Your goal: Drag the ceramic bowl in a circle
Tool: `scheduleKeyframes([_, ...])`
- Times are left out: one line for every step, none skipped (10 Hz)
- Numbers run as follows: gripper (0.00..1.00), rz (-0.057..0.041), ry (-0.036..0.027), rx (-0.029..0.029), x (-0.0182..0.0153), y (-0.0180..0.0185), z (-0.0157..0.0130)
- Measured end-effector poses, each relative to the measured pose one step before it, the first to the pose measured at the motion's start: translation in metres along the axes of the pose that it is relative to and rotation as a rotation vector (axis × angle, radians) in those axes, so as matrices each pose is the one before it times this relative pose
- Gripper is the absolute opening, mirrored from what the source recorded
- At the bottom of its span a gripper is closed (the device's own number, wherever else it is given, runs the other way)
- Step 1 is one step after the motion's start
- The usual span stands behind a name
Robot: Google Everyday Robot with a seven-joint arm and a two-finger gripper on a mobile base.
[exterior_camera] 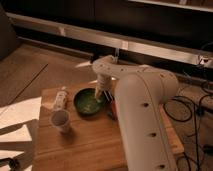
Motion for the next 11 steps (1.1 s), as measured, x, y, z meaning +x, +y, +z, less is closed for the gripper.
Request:
scheduleKeyframes([0.65,-0.00468,0.00436,0.00092,-0.00142,0.00074,0.00007])
scheduleKeyframes([0.65,-0.00182,0.00613,0.00056,-0.00001,0.00068,0.0015])
scheduleKeyframes([0.63,0.00192,0.00714,-0.00025,0.00077,0.0002,0.00242])
scheduleKeyframes([0.54,0.00739,0.00144,-0.00505,-0.00051,-0.00029,0.00075])
scheduleKeyframes([0.42,0.01031,0.00242,-0.00729,-0.00013,-0.00045,0.00095])
scheduleKeyframes([0.34,0.0049,0.00256,-0.00372,0.00043,-0.00013,0.00114])
scheduleKeyframes([0.22,0.00389,0.00285,-0.00402,0.00042,0.00025,0.00141])
scheduleKeyframes([0.13,-0.00002,0.00213,-0.00199,0.00032,0.00084,0.00094])
scheduleKeyframes([0.03,0.00031,0.00248,-0.00309,0.00048,0.00076,0.0012])
scheduleKeyframes([0.0,0.0003,0.00179,-0.00132,0.00079,0.00011,0.00049])
scheduleKeyframes([0.0,0.00604,-0.0022,-0.00121,0.00091,0.00031,-0.00109])
